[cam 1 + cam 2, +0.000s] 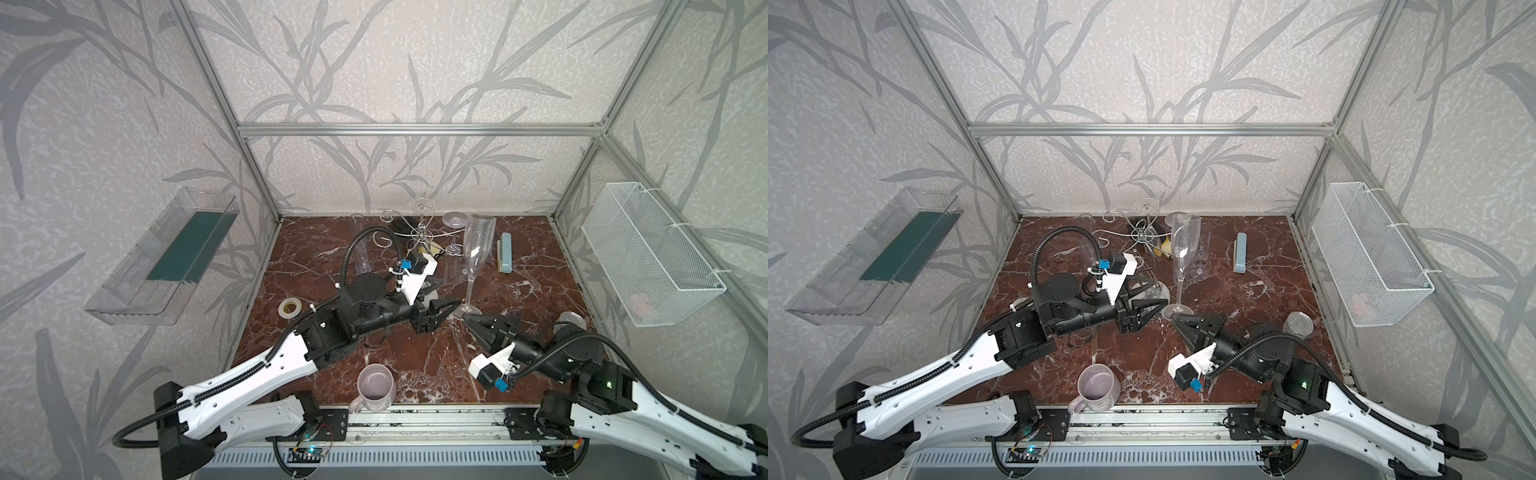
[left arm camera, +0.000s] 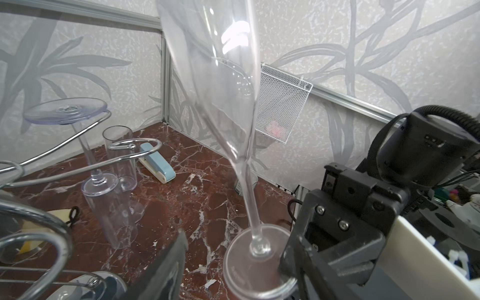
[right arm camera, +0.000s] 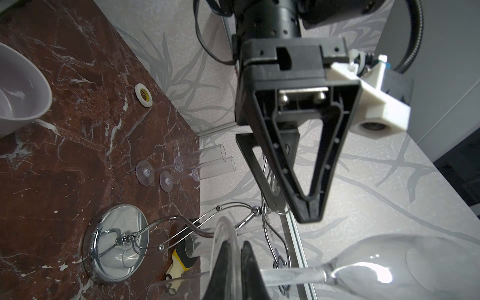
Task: Take the wine glass off the wine glass rack
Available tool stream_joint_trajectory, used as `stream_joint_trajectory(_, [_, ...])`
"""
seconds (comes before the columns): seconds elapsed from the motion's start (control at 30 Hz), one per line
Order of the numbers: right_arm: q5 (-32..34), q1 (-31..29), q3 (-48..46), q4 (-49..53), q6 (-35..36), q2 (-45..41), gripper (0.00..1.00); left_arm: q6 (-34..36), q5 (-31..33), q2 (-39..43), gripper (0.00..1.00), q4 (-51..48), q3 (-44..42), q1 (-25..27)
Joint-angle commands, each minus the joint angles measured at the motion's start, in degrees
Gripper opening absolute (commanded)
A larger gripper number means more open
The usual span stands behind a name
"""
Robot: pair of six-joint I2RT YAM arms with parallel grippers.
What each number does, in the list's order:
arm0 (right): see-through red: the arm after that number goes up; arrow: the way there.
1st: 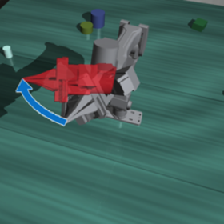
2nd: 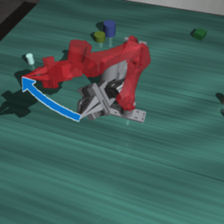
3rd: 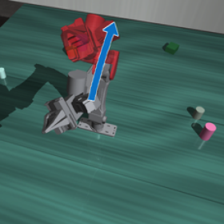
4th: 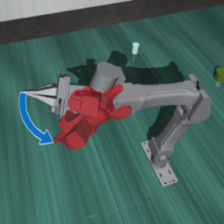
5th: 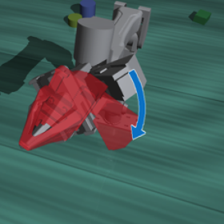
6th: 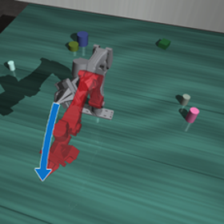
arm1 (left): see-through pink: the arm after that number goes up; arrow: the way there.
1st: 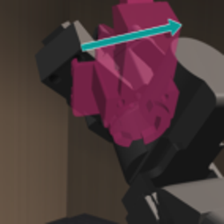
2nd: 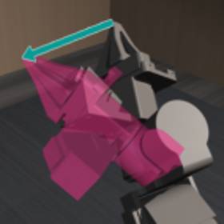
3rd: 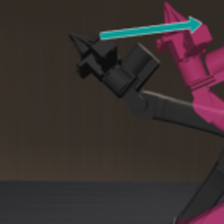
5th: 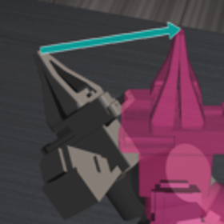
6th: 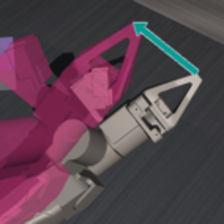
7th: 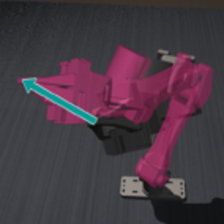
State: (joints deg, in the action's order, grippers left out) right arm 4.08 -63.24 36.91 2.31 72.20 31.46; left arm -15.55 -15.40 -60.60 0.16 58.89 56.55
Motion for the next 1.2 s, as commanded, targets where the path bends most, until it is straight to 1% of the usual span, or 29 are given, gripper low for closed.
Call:
stream_joint_trajectory(0.0, [2.81, -2.48, 0.95, -3.68, 4.36, 0.94, 0.0, -3.02, -3.29, -0.42, 0.66, 3.71, 2.02, 0.05])
stream_joint_trajectory(0.17, [5.15, -4.98, 0.54, -6.68, 5.55, 2.28, 0.0, -5.83, -4.79, -1.77, 0.62, 5.47, 1.71, 0.12])
stream_joint_trajectory(0.4, [6.2, -6.21, 0.39, -8.18, 7.46, 2.63, 0.0, -6.71, -4.67, -2.37, 0.55, 5.46, 1.36, 0.4])
stream_joint_trajectory(0.53, [6.99, -6.9, 0.55, -8.15, 8.43, 3.39, 0.0, -8.3, -4.29, -3.27, 0.47, 5.38, 1.14, 0.57])
stream_joint_trajectory(0.8, [7.96, -7.67, 0.36, -9.5, 9.59, 5.1, 0.0, -8.55, -3.18, -3.34, 0.28, 7.26, 0.61, 0.66])
stream_joint_trajectory(0.97, [8.14, -7.95, 0.23, -9.47, 9.19, 5.19, 0.0, -8.84, -3.64, -3.59, 0.11, 7.31, 0.62, 0.66])
stream_joint_trajectory(1.03, [8.23, -7.97, 0.32, -9.48, 9.19, 5.28, 0.0, -8.88, -3.59, -3.45, 0.02, 7.5, 0.49, 0.66])
stream_joint_trajectory(1.07, [8.23, -8.01, 0.39, -9.33, 9.11, 5.28, 0.0, -8.88, -3.54, -3.45, 0.0, 7.78, 0.37, 0.66])
stream_joint_trajectory(1.17, [7.57, -8.04, 0.7, -8.32, 8.47, 5.16, 0.0, -8.67, -3.29, -3.33, 0.0, 8.25, 0.26, 0.66])
